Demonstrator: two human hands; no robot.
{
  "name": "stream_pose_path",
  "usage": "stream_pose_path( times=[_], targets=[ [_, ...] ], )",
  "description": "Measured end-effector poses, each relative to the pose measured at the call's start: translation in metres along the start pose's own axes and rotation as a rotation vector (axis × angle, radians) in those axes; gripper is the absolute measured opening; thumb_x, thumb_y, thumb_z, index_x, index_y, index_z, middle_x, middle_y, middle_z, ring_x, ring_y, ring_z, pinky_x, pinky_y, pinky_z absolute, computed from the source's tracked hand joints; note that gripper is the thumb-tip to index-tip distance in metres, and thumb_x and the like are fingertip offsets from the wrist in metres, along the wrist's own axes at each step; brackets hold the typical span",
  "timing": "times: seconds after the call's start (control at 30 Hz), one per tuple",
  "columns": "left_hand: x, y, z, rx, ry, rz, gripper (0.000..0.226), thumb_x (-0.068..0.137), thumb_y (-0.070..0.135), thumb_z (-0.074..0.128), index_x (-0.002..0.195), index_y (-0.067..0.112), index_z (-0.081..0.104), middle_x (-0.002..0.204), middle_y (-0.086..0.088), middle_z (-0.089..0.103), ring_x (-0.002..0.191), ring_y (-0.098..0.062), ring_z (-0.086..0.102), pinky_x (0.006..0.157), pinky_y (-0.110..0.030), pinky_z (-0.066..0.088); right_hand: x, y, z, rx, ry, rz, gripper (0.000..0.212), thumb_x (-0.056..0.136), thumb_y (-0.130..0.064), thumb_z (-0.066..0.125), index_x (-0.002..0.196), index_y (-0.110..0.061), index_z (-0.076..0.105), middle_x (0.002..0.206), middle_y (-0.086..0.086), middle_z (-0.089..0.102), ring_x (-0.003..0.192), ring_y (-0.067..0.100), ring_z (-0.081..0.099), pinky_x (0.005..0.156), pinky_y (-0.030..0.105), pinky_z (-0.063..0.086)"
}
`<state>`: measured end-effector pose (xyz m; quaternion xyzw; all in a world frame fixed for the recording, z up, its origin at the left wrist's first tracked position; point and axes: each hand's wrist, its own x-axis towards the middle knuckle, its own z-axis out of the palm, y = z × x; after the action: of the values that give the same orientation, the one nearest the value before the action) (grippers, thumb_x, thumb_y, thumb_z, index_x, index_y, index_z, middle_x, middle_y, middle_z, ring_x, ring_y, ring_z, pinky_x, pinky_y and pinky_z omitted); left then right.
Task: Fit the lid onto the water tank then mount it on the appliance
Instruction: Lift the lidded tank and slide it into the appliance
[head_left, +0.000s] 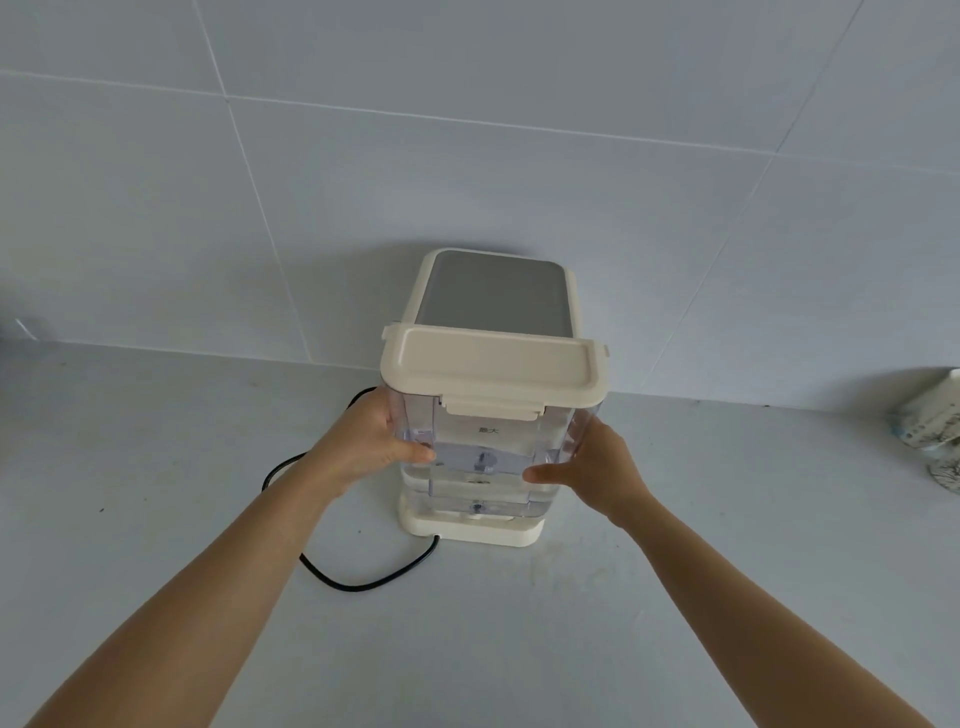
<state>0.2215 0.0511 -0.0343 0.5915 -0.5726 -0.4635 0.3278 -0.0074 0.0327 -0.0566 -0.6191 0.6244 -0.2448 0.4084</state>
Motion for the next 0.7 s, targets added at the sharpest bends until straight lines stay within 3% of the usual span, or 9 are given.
stream_pose_path(
  times=[0.07,0.1,0.17,0.23,0.33,0.5,0.7],
  targets=[
    [0.001,-0.004,0.001,0.012,-0.010,-0.006,0.025,0.068,-0.017,0.065,0.057,0.000,0.052,0.045,0.020,0.058,0.050,0.013,0.054,0.047,0.002,0.037,0.000,0.000,0.005,-0.003,-0.003,-0.008,0.076,0.056,-0.016,0.082,0.122,-0.015,0.045,0.115,0.004,0.061,0.095,0.019,0.053,0.078,0.028,0.040],
    [0.002,-0.006,-0.001,0.021,-0.017,0.000,0.014,0.068,-0.017,0.065,0.066,-0.006,0.057,0.049,0.018,0.059,0.049,0.016,0.052,0.048,0.002,0.037,0.000,-0.001,0.007,0.001,-0.003,-0.008,0.076,0.056,-0.015,0.082,0.122,-0.015,0.044,0.115,0.005,0.061,0.095,0.019,0.052,0.079,0.028,0.040],
    [0.005,-0.009,-0.002,0.035,-0.013,0.006,0.020,0.067,-0.014,0.068,0.085,-0.016,0.059,0.066,0.010,0.057,0.052,0.017,0.053,0.051,0.002,0.039,0.000,-0.001,0.010,0.014,0.000,-0.007,0.076,0.057,-0.014,0.082,0.122,-0.015,0.044,0.115,0.004,0.061,0.096,0.020,0.053,0.080,0.027,0.040],
    [0.008,-0.012,-0.003,0.040,-0.012,-0.013,0.013,0.066,-0.015,0.068,0.073,-0.009,0.058,0.058,0.015,0.056,0.049,0.013,0.053,0.049,0.000,0.039,0.001,0.000,0.011,0.011,0.007,0.000,0.075,0.058,-0.013,0.081,0.122,-0.015,0.044,0.112,0.003,0.060,0.099,0.022,0.054,0.080,0.027,0.040],
    [0.011,-0.011,0.001,0.064,-0.006,0.001,0.036,0.068,-0.015,0.067,0.059,0.012,0.046,0.036,0.027,0.050,0.047,0.006,0.051,0.050,-0.004,0.038,0.003,0.002,0.011,0.015,0.015,-0.009,0.076,0.058,-0.013,0.081,0.124,-0.016,0.042,0.115,0.003,0.059,0.102,0.022,0.054,0.082,0.027,0.041],
    [0.015,-0.012,0.000,0.048,-0.036,0.025,0.040,0.068,-0.014,0.067,0.075,0.023,0.054,0.041,0.025,0.057,0.046,0.015,0.051,0.048,0.003,0.036,0.007,0.005,0.014,0.027,0.007,0.002,0.078,0.058,-0.013,0.081,0.125,-0.017,0.042,0.117,0.002,0.059,0.097,0.017,0.051,0.082,0.026,0.040],
    [0.018,-0.014,0.000,0.029,-0.053,0.040,0.041,0.069,-0.014,0.066,0.067,0.025,0.053,0.047,0.031,0.060,0.053,0.016,0.055,0.051,0.002,0.039,0.012,0.009,0.016,0.017,0.014,0.014,0.079,0.058,-0.014,0.081,0.125,-0.018,0.041,0.117,0.002,0.060,0.100,0.019,0.054,0.082,0.027,0.042]
  ],
)
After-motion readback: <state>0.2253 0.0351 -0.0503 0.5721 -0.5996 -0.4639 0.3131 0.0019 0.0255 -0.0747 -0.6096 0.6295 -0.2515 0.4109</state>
